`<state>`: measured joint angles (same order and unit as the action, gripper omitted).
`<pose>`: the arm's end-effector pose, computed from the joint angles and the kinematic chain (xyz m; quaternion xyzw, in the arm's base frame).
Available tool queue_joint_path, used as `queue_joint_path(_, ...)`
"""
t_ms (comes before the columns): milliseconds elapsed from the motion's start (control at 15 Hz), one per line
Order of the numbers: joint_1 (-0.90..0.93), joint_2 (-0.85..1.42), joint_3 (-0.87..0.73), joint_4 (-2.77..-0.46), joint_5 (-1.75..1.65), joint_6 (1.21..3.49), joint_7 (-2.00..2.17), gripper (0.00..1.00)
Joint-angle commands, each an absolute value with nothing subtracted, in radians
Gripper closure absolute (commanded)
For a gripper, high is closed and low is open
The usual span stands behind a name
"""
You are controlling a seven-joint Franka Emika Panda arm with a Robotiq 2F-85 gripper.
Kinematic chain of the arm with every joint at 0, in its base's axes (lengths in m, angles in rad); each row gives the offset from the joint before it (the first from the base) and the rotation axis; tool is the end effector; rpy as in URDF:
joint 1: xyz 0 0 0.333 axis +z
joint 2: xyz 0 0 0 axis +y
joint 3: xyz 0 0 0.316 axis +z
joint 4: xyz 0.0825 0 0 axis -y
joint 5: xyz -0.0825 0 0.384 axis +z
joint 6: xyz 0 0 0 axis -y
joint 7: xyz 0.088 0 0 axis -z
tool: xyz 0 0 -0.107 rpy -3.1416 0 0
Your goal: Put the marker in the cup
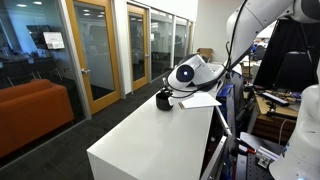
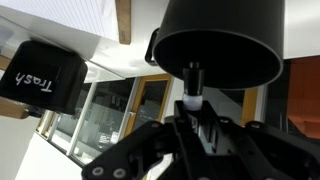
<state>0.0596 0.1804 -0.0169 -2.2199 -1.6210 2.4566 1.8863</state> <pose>0.5510 0.0240 0.2994 0.8526 -0.2169 0.4011 0.2554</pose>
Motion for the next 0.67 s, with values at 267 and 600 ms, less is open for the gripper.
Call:
queue_joint_path(267,0.04,0.169,0.002,-2.255,-1.69,2.442,1.939,0.95)
queue_joint_path(600,0.038,0.198,0.003,-2.234,-1.698,2.443,1.938,0.95)
